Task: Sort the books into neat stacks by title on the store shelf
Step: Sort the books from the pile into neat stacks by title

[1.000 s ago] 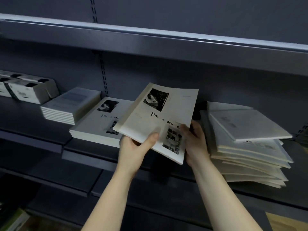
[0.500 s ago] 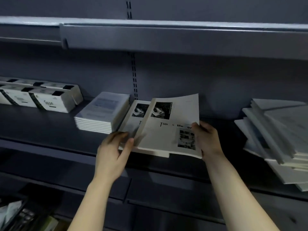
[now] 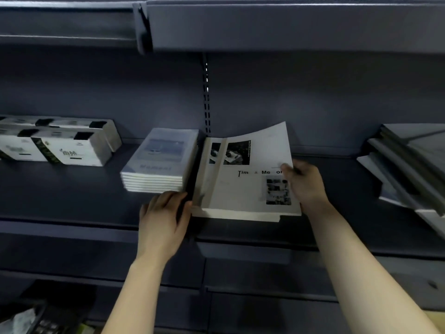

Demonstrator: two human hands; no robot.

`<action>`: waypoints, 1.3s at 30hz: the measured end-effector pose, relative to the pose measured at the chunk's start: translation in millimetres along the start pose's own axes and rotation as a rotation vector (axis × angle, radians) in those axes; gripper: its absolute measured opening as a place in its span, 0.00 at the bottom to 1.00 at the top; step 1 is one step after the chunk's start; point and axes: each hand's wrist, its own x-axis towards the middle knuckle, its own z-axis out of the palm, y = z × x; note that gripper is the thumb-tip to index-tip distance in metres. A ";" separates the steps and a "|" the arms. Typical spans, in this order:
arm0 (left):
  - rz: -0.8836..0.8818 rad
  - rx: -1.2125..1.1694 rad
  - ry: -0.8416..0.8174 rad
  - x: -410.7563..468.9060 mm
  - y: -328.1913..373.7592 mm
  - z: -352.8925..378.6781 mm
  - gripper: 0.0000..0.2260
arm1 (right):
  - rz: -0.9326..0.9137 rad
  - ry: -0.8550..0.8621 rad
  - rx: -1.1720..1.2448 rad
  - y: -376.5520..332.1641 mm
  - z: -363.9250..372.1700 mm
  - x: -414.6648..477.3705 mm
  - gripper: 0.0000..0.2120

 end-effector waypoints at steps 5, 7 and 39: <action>-0.019 -0.011 -0.006 -0.3 -14.7 12.5 0.22 | -0.099 0.079 -0.196 4.5 9.8 6.5 0.08; -0.023 -0.007 -0.003 -0.3 -19.7 16.9 0.22 | -0.106 0.086 -0.252 3.5 13.4 9.5 0.09; -0.008 0.004 0.092 4.1 -24.3 27.8 0.16 | -0.043 0.066 -0.313 13.4 41.9 33.3 0.09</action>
